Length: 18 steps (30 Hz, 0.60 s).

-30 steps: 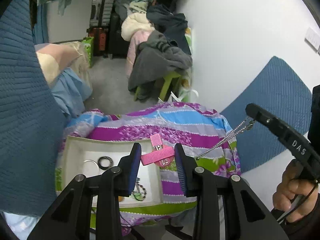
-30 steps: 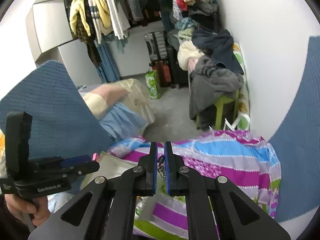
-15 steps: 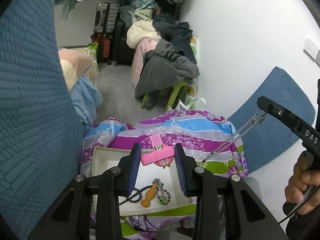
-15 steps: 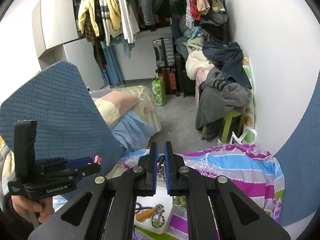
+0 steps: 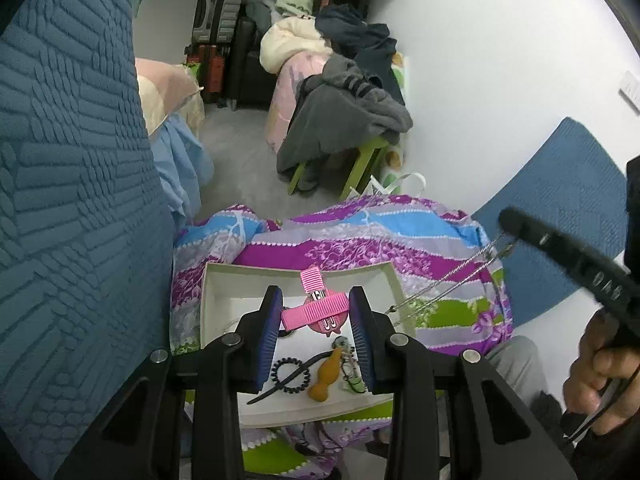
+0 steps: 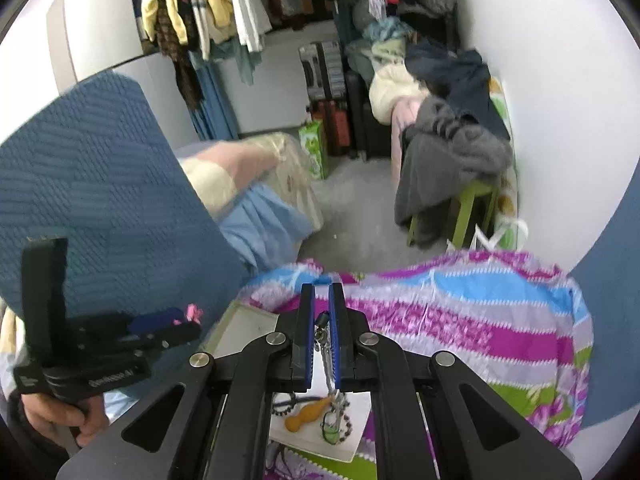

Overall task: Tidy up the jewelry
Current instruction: 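Carry the pink bow necklace over the white box with the left gripper, then lower the necklace into the box and open the left gripper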

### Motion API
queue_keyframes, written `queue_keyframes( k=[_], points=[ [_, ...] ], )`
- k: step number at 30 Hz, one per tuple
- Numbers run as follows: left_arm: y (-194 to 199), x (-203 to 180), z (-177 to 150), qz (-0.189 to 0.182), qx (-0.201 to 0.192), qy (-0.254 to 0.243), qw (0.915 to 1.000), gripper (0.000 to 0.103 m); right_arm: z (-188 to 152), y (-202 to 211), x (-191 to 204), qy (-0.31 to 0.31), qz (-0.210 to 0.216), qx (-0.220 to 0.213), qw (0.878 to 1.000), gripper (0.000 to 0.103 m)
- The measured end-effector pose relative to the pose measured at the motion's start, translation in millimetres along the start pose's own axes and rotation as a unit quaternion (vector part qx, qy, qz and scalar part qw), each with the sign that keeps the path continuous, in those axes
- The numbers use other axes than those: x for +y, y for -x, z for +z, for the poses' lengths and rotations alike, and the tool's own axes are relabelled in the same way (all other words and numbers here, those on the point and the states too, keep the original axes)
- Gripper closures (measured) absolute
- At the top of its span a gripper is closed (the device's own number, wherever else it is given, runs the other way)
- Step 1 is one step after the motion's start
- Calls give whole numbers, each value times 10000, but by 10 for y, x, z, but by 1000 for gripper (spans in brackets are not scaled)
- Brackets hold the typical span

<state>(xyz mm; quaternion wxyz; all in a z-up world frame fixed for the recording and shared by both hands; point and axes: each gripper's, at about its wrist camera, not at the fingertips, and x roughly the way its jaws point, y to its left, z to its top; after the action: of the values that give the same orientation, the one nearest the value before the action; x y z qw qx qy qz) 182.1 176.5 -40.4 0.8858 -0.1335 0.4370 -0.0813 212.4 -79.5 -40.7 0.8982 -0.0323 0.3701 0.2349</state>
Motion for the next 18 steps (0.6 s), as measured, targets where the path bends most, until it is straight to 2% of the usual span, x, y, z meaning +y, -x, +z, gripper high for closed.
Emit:
queue_keyframes(
  k=[9, 18],
  points=[
    [-360, 217, -217, 43, 285, -26, 9996, 69, -691, -624, -253, -543, -63, 616, 9966, 98],
    [-713, 289, -462, -46, 712, -4, 9975, 68, -1132, -1009, -290, -543, -222, 1120, 9920, 97]
  ],
)
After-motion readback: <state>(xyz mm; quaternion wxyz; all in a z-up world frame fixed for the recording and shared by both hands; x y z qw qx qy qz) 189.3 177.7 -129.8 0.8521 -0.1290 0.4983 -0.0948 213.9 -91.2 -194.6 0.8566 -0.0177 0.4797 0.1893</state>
